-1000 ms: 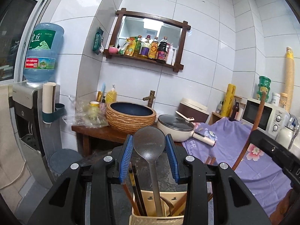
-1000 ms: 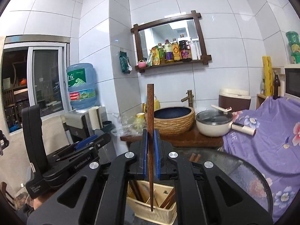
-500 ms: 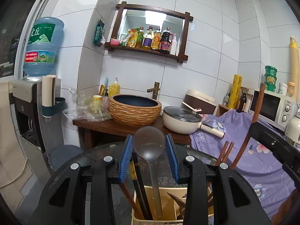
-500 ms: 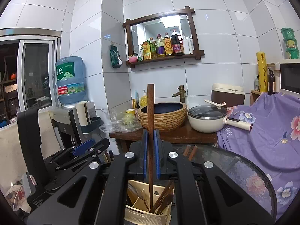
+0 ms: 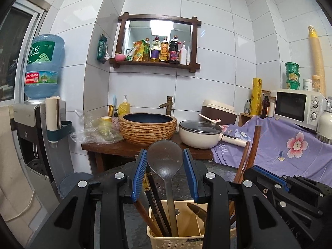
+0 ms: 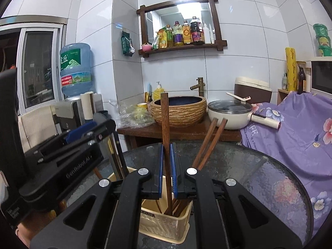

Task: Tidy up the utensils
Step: 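Lower the held spoon and chopstick down into the holder, then open both tools to release the spoon and chopstick into the holder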

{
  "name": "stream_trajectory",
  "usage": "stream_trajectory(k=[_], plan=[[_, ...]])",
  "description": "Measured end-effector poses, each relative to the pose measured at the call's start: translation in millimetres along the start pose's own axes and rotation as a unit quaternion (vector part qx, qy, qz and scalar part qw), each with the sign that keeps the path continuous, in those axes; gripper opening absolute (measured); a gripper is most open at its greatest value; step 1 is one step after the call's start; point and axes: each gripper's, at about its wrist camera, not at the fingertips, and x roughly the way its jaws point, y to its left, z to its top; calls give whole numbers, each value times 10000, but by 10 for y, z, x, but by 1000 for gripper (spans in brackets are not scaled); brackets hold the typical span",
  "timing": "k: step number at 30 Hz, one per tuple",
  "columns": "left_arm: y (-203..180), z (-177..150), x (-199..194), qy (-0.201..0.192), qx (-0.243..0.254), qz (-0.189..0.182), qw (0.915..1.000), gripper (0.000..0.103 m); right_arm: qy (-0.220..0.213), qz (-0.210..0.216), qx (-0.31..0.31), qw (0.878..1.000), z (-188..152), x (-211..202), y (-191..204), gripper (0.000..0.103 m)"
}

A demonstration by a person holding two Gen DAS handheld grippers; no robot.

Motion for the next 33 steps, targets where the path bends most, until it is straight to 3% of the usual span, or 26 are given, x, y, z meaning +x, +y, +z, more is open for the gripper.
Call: stream_trajectory(k=[7, 12, 21, 23, 25, 27, 33], plan=[[34, -21, -36, 51, 40, 17, 10000, 37, 72, -27, -127, 9999, -67, -1, 22, 8], [40, -10, -44, 151, 14, -68, 9999, 54, 205, -57, -90, 9997, -99, 43, 2, 8], [18, -14, -171, 142, 90, -137, 9998, 66, 268, -7, -49, 9996, -158, -75, -6, 11], [11, -10, -218, 95, 100, -76, 9999, 76, 287, -17, 15, 9996, -184, -101, -29, 31], [37, 9, -271, 36, 56, -64, 10000, 79, 196, -28, 140, 9997, -206, -170, -74, 42], [52, 30, -309, 48, 46, -96, 9999, 80, 145, -39, 188, 9997, -218, -244, -97, 44], [183, 22, -529, 54, -176, -122, 9998, 93, 174, -28, 366, 9992, -312, -483, -137, 70]])
